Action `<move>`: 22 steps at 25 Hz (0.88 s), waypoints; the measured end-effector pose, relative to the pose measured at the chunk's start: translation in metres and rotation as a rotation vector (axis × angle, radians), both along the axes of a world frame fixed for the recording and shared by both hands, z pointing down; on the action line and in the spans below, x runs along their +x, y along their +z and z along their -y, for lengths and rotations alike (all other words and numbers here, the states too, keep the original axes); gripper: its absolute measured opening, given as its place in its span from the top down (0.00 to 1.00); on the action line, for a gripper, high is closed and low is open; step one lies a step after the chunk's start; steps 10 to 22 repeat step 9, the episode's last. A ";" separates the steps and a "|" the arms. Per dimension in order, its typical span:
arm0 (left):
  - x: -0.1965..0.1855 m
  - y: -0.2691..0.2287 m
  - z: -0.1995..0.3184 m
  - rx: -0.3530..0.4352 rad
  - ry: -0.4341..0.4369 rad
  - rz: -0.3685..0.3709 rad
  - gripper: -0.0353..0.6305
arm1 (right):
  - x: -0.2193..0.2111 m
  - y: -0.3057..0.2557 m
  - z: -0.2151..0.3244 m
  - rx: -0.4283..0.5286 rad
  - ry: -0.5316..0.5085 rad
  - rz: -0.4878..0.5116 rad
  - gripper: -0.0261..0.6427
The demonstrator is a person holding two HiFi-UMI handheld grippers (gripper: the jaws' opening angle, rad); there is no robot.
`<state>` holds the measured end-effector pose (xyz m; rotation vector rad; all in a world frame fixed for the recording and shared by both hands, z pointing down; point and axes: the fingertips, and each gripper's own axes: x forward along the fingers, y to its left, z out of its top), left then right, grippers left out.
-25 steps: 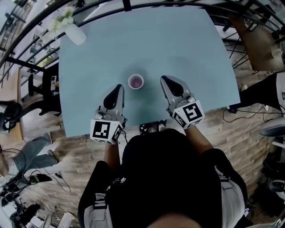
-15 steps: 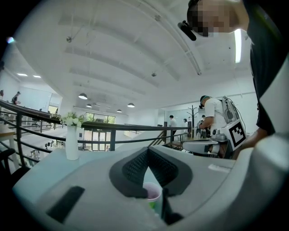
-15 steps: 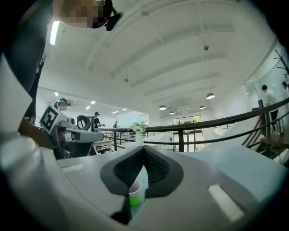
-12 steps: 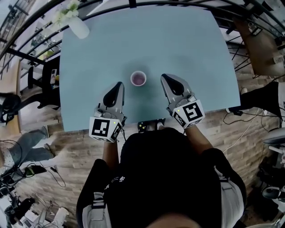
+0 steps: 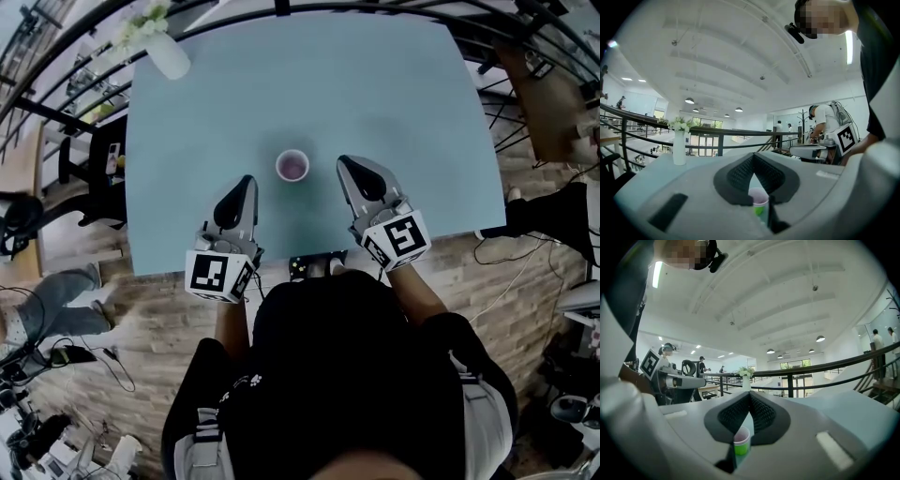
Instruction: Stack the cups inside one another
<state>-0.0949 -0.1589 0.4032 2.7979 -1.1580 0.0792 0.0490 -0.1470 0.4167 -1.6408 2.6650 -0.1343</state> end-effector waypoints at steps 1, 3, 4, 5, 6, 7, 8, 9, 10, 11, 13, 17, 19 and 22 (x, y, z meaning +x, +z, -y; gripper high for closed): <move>0.000 0.000 0.000 0.001 0.000 -0.001 0.96 | -0.001 0.000 0.000 0.000 -0.002 0.000 0.95; -0.001 0.002 -0.001 -0.001 -0.002 -0.003 0.96 | -0.001 0.000 -0.001 -0.001 -0.004 -0.001 0.95; -0.001 0.002 -0.001 -0.002 -0.003 -0.003 0.96 | -0.002 0.000 -0.001 -0.001 -0.004 -0.002 0.95; -0.002 0.002 -0.001 -0.002 -0.004 -0.002 0.96 | -0.002 0.000 -0.001 -0.001 -0.004 -0.002 0.95; -0.002 0.002 -0.001 -0.001 -0.005 -0.002 0.96 | -0.001 0.000 -0.001 0.000 -0.004 -0.001 0.95; -0.002 0.001 -0.001 0.000 -0.006 -0.001 0.96 | -0.001 -0.001 -0.001 0.002 -0.004 0.000 0.95; -0.002 0.001 0.000 0.001 -0.007 -0.001 0.96 | -0.001 -0.001 0.000 0.003 -0.004 0.001 0.95; -0.002 0.000 0.000 0.002 -0.007 0.000 0.96 | -0.001 -0.002 0.000 0.005 -0.003 0.002 0.95; -0.002 0.000 0.000 0.002 -0.007 0.000 0.96 | -0.001 -0.002 0.000 0.005 -0.003 0.002 0.95; -0.002 0.000 0.000 0.002 -0.007 0.000 0.96 | -0.001 -0.002 0.000 0.005 -0.003 0.002 0.95; -0.002 0.000 0.000 0.002 -0.007 0.000 0.96 | -0.001 -0.002 0.000 0.005 -0.003 0.002 0.95; -0.002 0.000 0.000 0.002 -0.007 0.000 0.96 | -0.001 -0.002 0.000 0.005 -0.003 0.002 0.95; -0.002 0.000 0.000 0.002 -0.007 0.000 0.96 | -0.001 -0.002 0.000 0.005 -0.003 0.002 0.95; -0.002 0.000 0.000 0.002 -0.007 0.000 0.96 | -0.001 -0.002 0.000 0.005 -0.003 0.002 0.95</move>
